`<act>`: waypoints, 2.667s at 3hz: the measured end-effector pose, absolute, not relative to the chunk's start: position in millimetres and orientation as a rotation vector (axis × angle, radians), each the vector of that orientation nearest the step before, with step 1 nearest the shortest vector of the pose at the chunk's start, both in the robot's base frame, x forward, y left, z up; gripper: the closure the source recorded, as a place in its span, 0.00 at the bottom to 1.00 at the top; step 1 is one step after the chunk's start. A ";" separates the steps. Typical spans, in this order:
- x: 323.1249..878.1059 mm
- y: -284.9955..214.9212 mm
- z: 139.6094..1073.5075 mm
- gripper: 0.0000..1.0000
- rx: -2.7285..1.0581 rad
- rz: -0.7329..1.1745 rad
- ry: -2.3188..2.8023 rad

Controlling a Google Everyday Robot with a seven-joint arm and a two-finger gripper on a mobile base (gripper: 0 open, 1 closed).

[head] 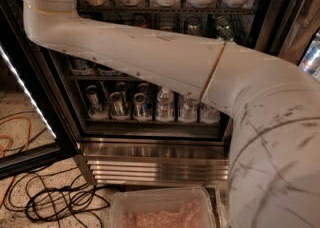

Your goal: Pick orange can from top shelf of fridge

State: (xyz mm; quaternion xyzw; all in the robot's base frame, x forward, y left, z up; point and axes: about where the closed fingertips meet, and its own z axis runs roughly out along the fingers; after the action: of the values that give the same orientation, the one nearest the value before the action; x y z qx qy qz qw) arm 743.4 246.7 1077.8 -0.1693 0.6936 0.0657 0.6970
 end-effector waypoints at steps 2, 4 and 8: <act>753.7 250.7 1076.6 0.51 -0.397 0.136 1.538; 751.3 255.0 1073.0 0.97 -0.426 0.150 1.530; 752.9 201.4 1103.1 1.00 -0.395 0.144 1.508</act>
Offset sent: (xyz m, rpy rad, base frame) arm 0.0109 0.0099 -0.0051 -0.0051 -0.0118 0.0274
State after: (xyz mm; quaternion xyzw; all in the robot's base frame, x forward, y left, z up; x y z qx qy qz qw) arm 752.9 201.4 1103.1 -0.1779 0.6794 0.0647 0.7089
